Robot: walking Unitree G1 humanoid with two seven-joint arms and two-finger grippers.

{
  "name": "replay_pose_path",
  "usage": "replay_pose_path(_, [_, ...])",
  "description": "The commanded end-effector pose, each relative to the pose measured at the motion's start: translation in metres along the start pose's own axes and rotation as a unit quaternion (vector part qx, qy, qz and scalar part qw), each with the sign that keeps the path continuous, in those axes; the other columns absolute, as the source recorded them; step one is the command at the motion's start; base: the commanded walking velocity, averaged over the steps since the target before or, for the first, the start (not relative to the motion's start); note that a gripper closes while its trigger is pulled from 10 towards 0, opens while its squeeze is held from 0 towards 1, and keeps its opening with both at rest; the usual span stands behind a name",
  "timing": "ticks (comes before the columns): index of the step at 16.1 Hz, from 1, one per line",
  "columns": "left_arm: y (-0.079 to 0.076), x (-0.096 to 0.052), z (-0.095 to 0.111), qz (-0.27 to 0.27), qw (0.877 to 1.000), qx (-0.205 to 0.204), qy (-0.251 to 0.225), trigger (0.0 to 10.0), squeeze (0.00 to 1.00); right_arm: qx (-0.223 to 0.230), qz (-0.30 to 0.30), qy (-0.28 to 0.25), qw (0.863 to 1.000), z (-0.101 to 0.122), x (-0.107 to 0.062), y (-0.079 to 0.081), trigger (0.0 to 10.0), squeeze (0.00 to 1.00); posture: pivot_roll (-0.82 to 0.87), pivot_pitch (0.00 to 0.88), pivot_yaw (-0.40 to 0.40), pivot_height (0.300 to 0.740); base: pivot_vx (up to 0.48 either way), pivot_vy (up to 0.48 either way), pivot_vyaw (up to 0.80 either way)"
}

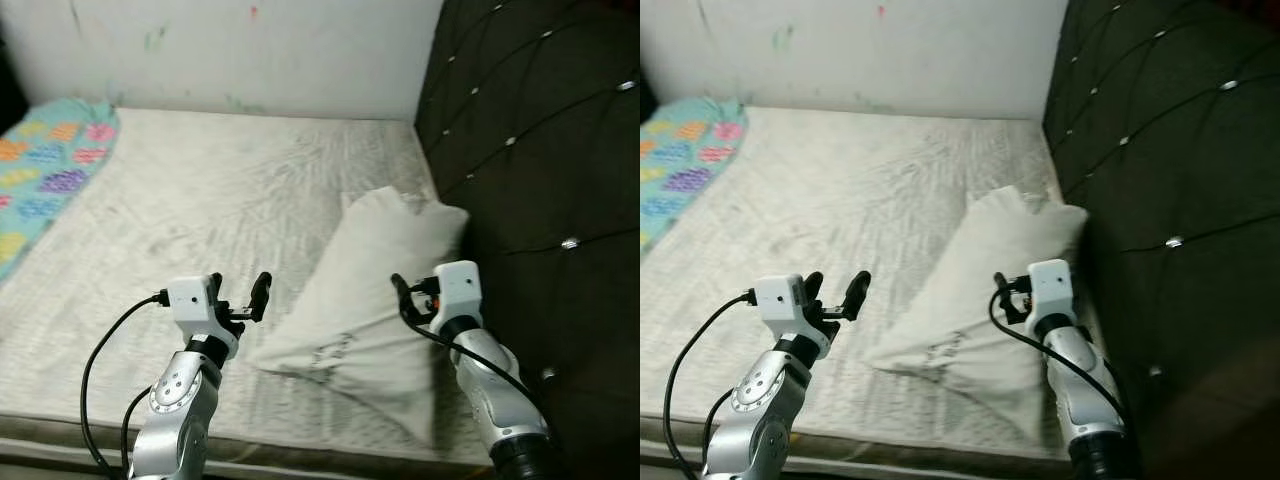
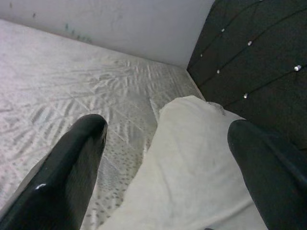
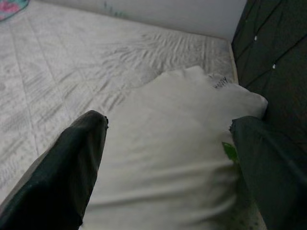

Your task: Clean up the room

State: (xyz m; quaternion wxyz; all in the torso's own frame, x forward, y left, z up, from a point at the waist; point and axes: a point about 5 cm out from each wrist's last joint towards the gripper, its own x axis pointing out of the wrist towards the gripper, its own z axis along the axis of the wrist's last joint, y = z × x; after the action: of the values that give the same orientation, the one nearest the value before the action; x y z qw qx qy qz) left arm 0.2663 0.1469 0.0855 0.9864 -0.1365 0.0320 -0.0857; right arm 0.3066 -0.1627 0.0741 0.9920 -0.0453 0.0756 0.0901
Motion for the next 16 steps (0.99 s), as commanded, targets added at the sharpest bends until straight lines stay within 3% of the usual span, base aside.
replay_pose_path(1, [0.0028,0.0005,0.0014,0.009,1.0,0.002,0.001,10.0,0.0,0.005,0.0,-0.011,1.0,0.0055,0.0014,-0.0001,10.0,0.0,-0.06,0.0,-0.007,0.74,0.0,0.0,0.0])
replay_pose_path(7, [0.0037,0.0004,0.001,0.01,1.0,-0.003,0.001,10.0,0.0,0.021,0.0,-0.01,1.0,0.0051,0.0008,-0.0013,10.0,0.0,-0.06,0.0,-0.006,0.74,0.0,0.0,0.0])
replay_pose_path(12, [0.0039,0.0004,0.0005,0.012,1.0,-0.01,0.001,10.0,0.0,0.02,0.01,-0.012,1.0,0.006,0.0006,0.0011,10.0,0.0,-0.06,0.0,-0.008,0.74,0.0,0.0,-0.73])
replay_pose_path(16, [0.0019,0.001,0.0007,0.006,1.0,-0.007,-0.003,10.0,0.0,0.021,0.016,-0.015,1.0,0.007,0.0016,0.0018,10.0,0.0,-0.06,0.0,-0.014,0.74,0.0,0.0,0.0])
